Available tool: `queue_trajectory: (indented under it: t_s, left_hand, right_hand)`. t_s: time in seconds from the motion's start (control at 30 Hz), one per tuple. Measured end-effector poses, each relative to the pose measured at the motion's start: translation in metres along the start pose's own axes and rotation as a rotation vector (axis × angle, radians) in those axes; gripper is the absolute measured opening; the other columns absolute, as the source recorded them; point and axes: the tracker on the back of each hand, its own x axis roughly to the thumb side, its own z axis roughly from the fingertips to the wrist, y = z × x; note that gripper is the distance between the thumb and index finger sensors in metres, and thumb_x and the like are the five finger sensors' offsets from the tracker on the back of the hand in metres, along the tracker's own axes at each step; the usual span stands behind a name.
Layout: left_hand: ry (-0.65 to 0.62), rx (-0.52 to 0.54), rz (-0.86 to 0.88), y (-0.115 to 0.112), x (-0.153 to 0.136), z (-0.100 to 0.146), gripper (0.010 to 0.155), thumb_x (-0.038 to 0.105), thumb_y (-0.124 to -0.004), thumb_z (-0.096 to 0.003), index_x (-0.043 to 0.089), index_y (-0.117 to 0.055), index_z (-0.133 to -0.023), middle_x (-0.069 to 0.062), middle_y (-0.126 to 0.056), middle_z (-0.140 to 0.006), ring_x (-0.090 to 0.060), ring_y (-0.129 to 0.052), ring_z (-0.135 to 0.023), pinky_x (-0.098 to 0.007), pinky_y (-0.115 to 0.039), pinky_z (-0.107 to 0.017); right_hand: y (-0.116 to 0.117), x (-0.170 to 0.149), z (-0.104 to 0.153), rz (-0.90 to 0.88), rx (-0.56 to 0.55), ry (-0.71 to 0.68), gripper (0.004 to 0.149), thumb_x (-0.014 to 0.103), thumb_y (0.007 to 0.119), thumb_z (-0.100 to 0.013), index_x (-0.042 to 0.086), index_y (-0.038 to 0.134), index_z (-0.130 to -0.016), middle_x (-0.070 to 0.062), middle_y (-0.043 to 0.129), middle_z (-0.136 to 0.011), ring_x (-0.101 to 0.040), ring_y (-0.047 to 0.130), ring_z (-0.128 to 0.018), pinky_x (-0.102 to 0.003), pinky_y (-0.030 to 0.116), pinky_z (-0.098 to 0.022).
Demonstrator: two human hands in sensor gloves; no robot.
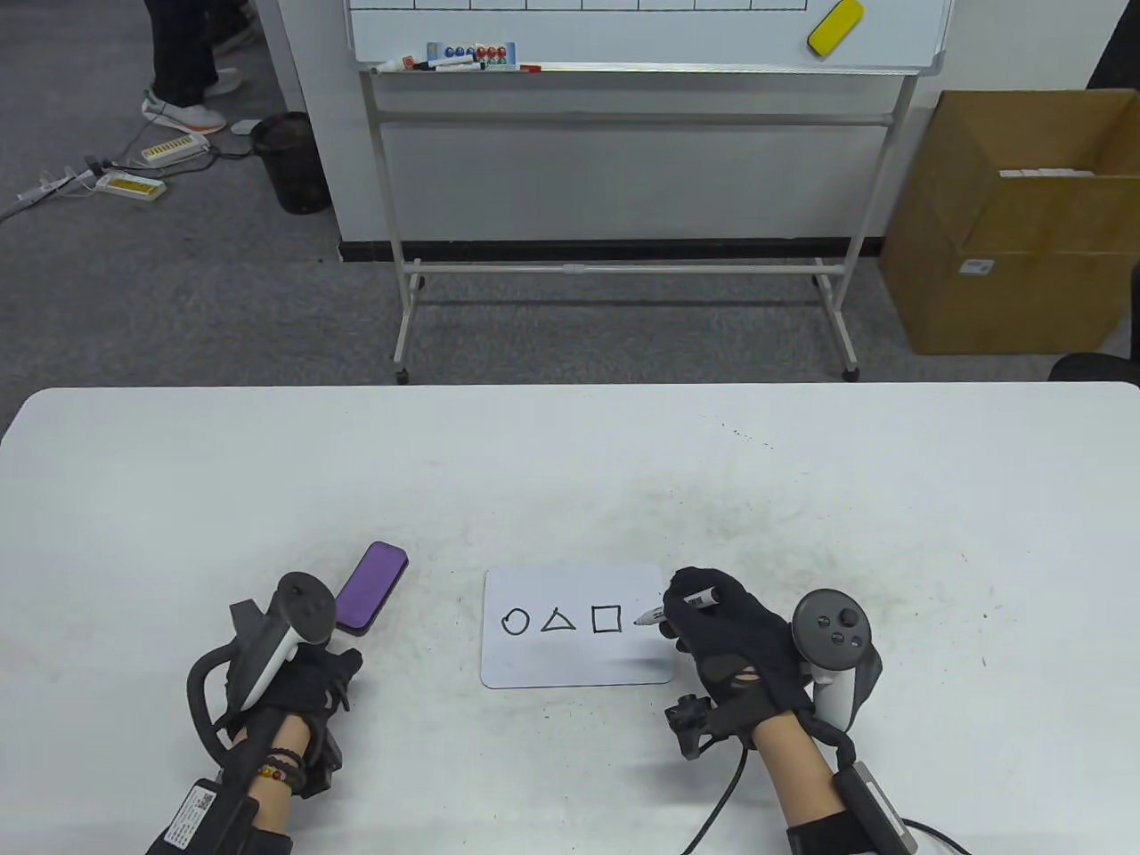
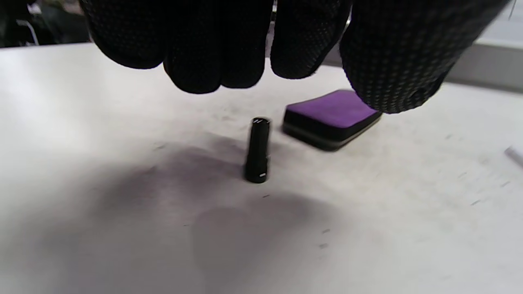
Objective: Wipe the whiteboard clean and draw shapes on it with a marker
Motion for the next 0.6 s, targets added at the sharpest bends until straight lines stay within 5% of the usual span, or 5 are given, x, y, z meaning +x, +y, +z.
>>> queue_trajectory:
  t_s: [0.3, 0.5, 0.6]
  left_hand:
    - [-0.013, 0.071, -0.031, -0.012, 0.001, -0.011, 0.046, 0.043, -0.092, -0.034, 0.03, -0.092, -0.078, 0.0, -0.104, -0.07, -0.021, -0.106, -0.056, -0.039, -0.09, -0.041]
    - [-0.04, 0.096, -0.031, -0.011, 0.006, -0.009, 0.041, 0.041, -0.092, -0.0345, 0.03, -0.094, -0.074, 0.0, -0.105, -0.069, -0.02, -0.106, -0.054, -0.039, -0.091, -0.041]
    - [-0.087, 0.115, 0.127, -0.004, 0.009, -0.003, 0.04, 0.042, -0.09, -0.0349, 0.03, -0.094, -0.073, 0.001, -0.105, -0.068, -0.019, -0.107, -0.054, -0.038, -0.092, -0.04]
  right_hand:
    - [0.0, 0.001, 0.001, -0.007, 0.0, 0.001, 0.048, 0.038, 0.096, -0.034, 0.024, 0.089, -0.079, -0.01, 0.097, -0.077, -0.028, 0.113, -0.053, -0.034, 0.097, -0.035]
    - [0.0, 0.001, 0.002, 0.002, 0.004, 0.001, 0.047, 0.038, 0.096, -0.034, 0.024, 0.089, -0.079, -0.01, 0.097, -0.077, -0.028, 0.113, -0.053, -0.033, 0.097, -0.035]
    - [0.004, 0.002, 0.003, -0.029, 0.019, 0.006, 0.047, 0.038, 0.096, -0.034, 0.024, 0.089, -0.079, -0.01, 0.097, -0.077, -0.028, 0.113, -0.053, -0.033, 0.098, -0.035]
